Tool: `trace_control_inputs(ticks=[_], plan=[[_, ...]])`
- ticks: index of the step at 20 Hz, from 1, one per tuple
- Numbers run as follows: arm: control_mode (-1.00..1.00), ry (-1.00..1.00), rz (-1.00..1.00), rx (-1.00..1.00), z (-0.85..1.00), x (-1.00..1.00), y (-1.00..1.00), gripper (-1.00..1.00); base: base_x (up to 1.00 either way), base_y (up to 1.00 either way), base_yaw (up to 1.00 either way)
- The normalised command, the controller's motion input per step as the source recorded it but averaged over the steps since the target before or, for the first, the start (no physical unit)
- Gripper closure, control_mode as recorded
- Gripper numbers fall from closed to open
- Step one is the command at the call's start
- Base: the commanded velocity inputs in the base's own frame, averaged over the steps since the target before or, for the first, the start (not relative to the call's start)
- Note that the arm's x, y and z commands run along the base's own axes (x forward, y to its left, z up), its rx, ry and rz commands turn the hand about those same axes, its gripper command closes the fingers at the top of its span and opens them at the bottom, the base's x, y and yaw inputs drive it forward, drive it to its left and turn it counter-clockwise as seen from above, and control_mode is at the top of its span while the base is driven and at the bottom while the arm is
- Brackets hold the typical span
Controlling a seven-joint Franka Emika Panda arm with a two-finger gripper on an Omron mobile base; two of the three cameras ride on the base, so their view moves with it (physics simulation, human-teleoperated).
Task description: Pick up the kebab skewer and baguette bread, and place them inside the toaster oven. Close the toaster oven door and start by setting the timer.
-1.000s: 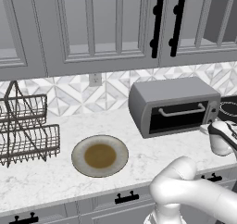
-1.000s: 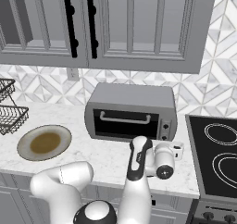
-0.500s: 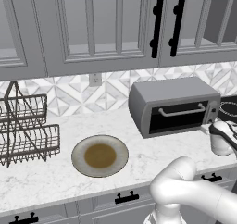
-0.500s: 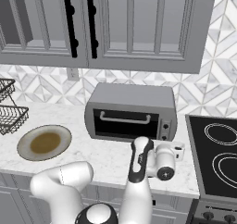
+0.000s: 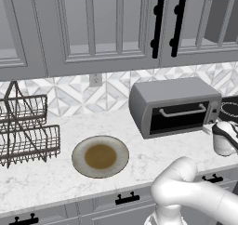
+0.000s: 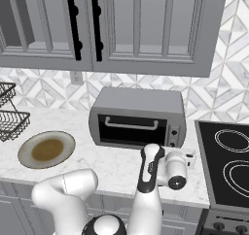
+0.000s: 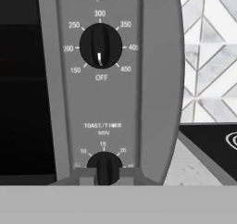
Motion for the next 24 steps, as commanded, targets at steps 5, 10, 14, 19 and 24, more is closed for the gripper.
trace_control_inputs(ticks=[5, 10, 14, 19, 24], plan=[[-1.0, 0.0, 0.0, 0.01, 0.19, 0.02, 0.01, 1.0, 0.0, 0.0, 0.0], [-1.0, 0.0, 0.0, 0.09, 0.02, 0.0, 0.0, 1.0, 0.0, 0.0, 0.0], [-1.0, 0.0, 0.0, 0.21, 0.0, -0.01, 0.0, 1.0, 0.0, 0.0, 0.0], [-1.0, -0.01, 0.0, 0.25, 0.02, -0.03, 0.0, 1.0, 0.0, 0.0, 0.0], [-1.0, 0.0, 0.0, 0.26, 0.13, -0.03, 0.0, 1.0, 0.0, 0.0, 0.0]])
